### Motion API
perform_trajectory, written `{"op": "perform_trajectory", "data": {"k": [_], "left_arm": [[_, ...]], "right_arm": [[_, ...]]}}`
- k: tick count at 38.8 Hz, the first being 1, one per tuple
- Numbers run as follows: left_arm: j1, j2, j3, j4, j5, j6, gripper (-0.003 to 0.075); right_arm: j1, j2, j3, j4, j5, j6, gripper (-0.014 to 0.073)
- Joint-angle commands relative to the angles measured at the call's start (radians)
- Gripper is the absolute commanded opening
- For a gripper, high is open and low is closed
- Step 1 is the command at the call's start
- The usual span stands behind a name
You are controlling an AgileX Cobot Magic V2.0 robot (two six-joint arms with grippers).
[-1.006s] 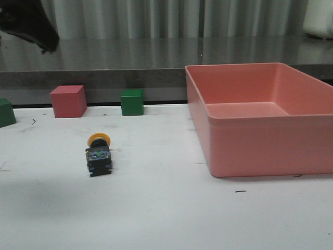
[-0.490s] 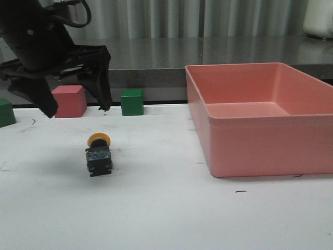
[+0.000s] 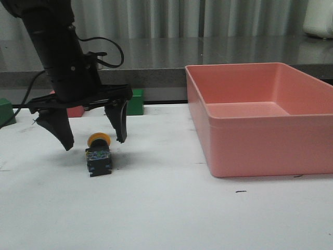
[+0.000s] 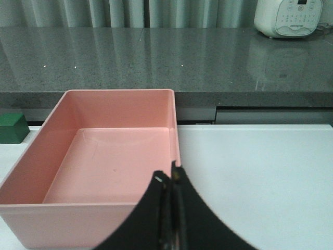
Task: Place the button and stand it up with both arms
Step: 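Move the left gripper down over the button lying on its side, then grasp the button body with the left gripper and lift it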
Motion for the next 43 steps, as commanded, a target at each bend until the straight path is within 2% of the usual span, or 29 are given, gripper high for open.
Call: {"op": "perform_trajectory", "data": {"k": [1,6,15,23,30,34,41,43], "left_arm": [[-0.006,-0.019,-0.067,-0.022,0.024,-0.019,0.0654],[-0.004,0.019,-0.102,-0.022,0.071,-0.026,0.0578],[-0.004,0.027,-0.106,-0.023,0.077,-0.026,0.0408],[-0.004,0.027,-0.115,-0.023,0.081,-0.026,0.0231],[-0.004,0.019,-0.141,0.003,0.12,-0.026,0.0211],[-0.01,-0.015,-0.129,0.054,0.099,-0.028,0.0211],[-0.012,-0.138,0.016,0.082,-0.112,-0.028,0.0211],[-0.012,-0.184,0.079,0.099,-0.224,-0.028,0.0211]], "right_arm": [[-0.006,0.007,-0.027,-0.016,-0.085,-0.009,-0.0064],[-0.006,0.007,-0.027,-0.016,-0.085,-0.009,-0.0064],[-0.006,0.007,-0.027,-0.016,-0.085,-0.009,-0.0064],[-0.006,0.007,-0.027,-0.016,-0.085,-0.009,-0.0064],[-0.006,0.007,-0.027,-0.016,-0.085,-0.009,-0.0064],[-0.006,0.007,-0.027,-0.016,-0.085,-0.009,-0.0064],[-0.006,0.007,-0.027,-0.016,-0.085,-0.009,-0.0064],[-0.006,0.007,-0.027,-0.016,-0.085,-0.009,-0.0064]]}}
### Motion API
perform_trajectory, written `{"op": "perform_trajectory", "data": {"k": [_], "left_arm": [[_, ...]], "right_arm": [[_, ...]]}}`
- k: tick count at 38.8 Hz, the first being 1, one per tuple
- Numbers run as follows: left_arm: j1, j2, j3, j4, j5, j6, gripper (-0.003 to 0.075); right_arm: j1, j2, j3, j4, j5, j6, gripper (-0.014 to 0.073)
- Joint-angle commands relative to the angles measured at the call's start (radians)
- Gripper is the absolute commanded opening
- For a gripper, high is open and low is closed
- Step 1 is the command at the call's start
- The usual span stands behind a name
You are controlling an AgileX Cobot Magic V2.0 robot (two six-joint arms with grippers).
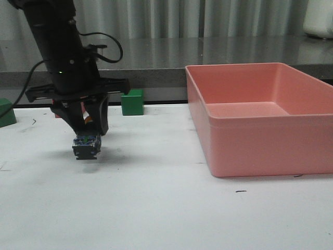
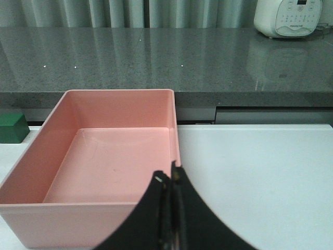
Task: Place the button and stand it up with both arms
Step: 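Grasp the button body with the left gripper and lift it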
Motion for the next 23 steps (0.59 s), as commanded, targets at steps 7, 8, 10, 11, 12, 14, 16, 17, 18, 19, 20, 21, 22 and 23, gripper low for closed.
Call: {"op": "perform_trajectory", "data": {"k": [7,8,10,11,12,14,16,17,18,19,20,21,22,23], "left_arm": [[-0.008,-0.289,0.261,0.093,-0.501,-0.014,0.0211],[-0.008,-0.306,0.291,0.108,-0.538,-0.014,0.0211],[-0.008,-0.341,0.343,0.13,-0.624,-0.014,0.0211],[-0.008,-0.359,0.372,0.139,-0.661,-0.014,0.0211],[-0.008,-0.372,0.394,0.146,-0.716,-0.014,0.0211],[-0.008,-0.397,0.447,0.157,-0.805,-0.014,0.0211],[-0.008,-0.415,0.502,0.168,-0.911,-0.014,0.0211],[-0.008,-0.421,0.526,0.17,-0.958,-0.014,0.0211],[-0.008,-0.425,0.549,0.178,-1.022,-0.014,0.0211],[-0.008,-0.427,0.58,0.187,-1.086,-0.014,0.0211],[-0.008,-0.429,0.61,0.199,-1.15,-0.014,0.0211],[-0.008,-0.429,0.646,0.213,-1.226,-0.014,0.0211],[-0.008,-0.429,0.672,0.224,-1.295,-0.014,0.0211],[-0.008,-0.429,0.704,0.237,-1.359,-0.007,0.0211]], "right_arm": [[-0.006,0.007,-0.027,-0.016,-0.085,-0.009,-0.0064],[-0.006,0.007,-0.027,-0.016,-0.085,-0.009,-0.0064],[-0.006,0.007,-0.027,-0.016,-0.085,-0.009,-0.0064],[-0.006,0.007,-0.027,-0.016,-0.085,-0.009,-0.0064],[-0.006,0.007,-0.027,-0.016,-0.085,-0.009,-0.0064],[-0.006,0.007,-0.027,-0.016,-0.085,-0.009,-0.0064],[-0.006,0.007,-0.027,-0.016,-0.085,-0.009,-0.0064],[-0.006,0.007,-0.027,-0.016,-0.085,-0.009,-0.0064],[-0.006,0.007,-0.027,-0.016,-0.085,-0.009,-0.0064],[-0.006,0.007,-0.027,-0.016,-0.085,-0.009,-0.0064],[-0.006,0.007,-0.027,-0.016,-0.085,-0.009,-0.0064],[-0.006,0.007,-0.027,-0.016,-0.085,-0.009,-0.0064],[-0.006,0.007,-0.027,-0.016,-0.085,-0.009,-0.0064],[-0.006,0.007,-0.027,-0.016,-0.085,-0.009,-0.0064]]}}
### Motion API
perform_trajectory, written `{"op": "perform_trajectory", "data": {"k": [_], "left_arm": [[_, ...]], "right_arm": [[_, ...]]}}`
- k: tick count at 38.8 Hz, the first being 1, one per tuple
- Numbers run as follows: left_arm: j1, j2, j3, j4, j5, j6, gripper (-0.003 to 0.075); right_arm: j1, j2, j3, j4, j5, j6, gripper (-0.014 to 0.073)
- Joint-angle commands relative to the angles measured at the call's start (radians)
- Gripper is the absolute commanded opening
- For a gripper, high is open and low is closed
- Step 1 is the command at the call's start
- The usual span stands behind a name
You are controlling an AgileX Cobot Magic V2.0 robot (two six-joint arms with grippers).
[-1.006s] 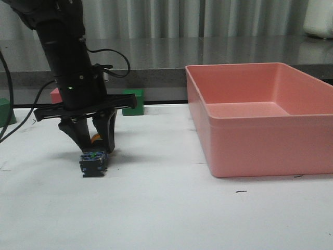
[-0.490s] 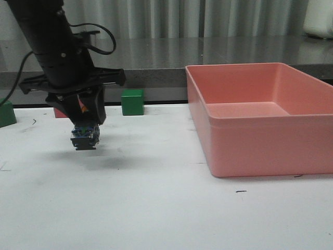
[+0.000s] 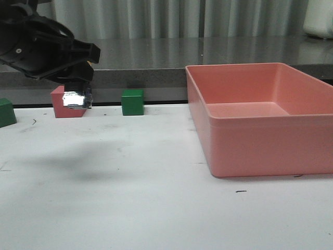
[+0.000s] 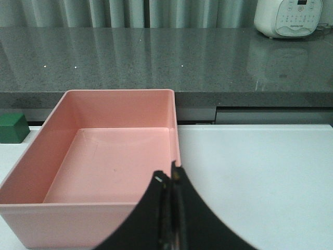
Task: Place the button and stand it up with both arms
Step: 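Grasp the button body with the left gripper and lift it, then rotate the button upright with the left gripper and set it down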
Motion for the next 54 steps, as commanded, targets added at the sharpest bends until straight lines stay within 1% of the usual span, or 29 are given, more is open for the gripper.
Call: {"op": "perform_trajectory", "data": {"k": [1,4,11,14,20,25,29,44,49,54], "left_arm": [[-0.002,-0.045,0.067,0.031,-0.305,0.014,0.0211],[-0.002,-0.045,0.124,0.031,-0.437,0.085,0.0211],[-0.002,-0.026,0.217,0.026,-0.622,0.224,0.0211],[0.002,0.016,0.238,0.026,-0.683,0.236,0.0211],[0.003,0.129,0.247,0.026,-0.865,0.236,0.0211],[0.003,0.199,0.247,0.026,-0.97,0.236,0.0211],[0.003,0.236,0.247,0.026,-1.005,0.236,0.0211],[0.003,0.332,0.247,0.026,-1.029,0.236,0.0211],[0.003,0.359,0.248,0.026,-1.083,0.236,0.0211],[0.003,0.361,0.248,0.026,-1.108,0.236,0.0211]], "right_arm": [[-0.006,0.007,-0.027,-0.016,-0.085,-0.009,-0.0064],[-0.006,0.007,-0.027,-0.016,-0.085,-0.009,-0.0064],[-0.006,0.007,-0.027,-0.016,-0.085,-0.009,-0.0064],[-0.006,0.007,-0.027,-0.016,-0.085,-0.009,-0.0064],[-0.006,0.007,-0.027,-0.016,-0.085,-0.009,-0.0064],[-0.006,0.007,-0.027,-0.016,-0.085,-0.009,-0.0064],[-0.006,0.007,-0.027,-0.016,-0.085,-0.009,-0.0064],[-0.006,0.007,-0.027,-0.016,-0.085,-0.009,-0.0064],[-0.006,0.007,-0.027,-0.016,-0.085,-0.009,-0.0064],[-0.006,0.007,-0.027,-0.016,-0.085,-0.009,-0.0064]]}}
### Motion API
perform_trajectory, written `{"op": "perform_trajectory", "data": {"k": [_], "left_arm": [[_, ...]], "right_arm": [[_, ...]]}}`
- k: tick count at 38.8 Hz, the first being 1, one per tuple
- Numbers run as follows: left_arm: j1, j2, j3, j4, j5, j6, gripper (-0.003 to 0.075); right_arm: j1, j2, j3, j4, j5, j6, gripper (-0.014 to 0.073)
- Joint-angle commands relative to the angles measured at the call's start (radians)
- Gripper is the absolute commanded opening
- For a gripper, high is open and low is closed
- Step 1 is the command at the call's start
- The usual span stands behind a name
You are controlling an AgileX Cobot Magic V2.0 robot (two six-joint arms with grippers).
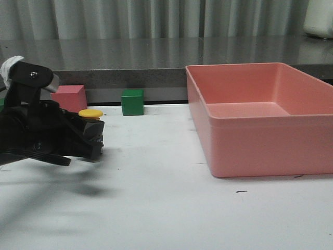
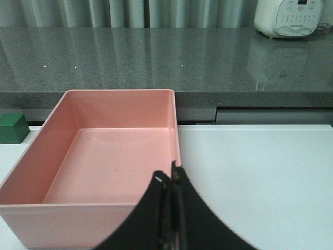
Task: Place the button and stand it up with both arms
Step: 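Rotate the button upright with the left gripper and set it down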
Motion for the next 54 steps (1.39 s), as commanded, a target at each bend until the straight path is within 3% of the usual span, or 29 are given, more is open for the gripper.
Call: {"op": "perform_trajectory", "data": {"k": [1,22,39,50,54], "left_arm": [[0.003,-0.043,-0.014,-0.007,-0.188,-0.002,0.0211],[0.003,-0.027,0.0,-0.016,-0.17,-0.002,0.0223],[0.003,-0.027,0.0,-0.016,-0.179,-0.002,0.0372],[0.003,-0.034,0.033,-0.016,-0.206,-0.002,0.0545],[0.003,-0.071,0.043,-0.016,-0.172,-0.002,0.0552]], "right_arm": [[-0.006,0.007,-0.027,-0.016,-0.085,-0.009,-0.0064],[-0.006,0.007,-0.027,-0.016,-0.085,-0.009,-0.0064],[-0.006,0.007,-0.027,-0.016,-0.085,-0.009,-0.0064],[-0.006,0.007,-0.027,-0.016,-0.085,-0.009,-0.0064],[-0.006,0.007,-0.027,-0.016,-0.085,-0.009,-0.0064]]}}
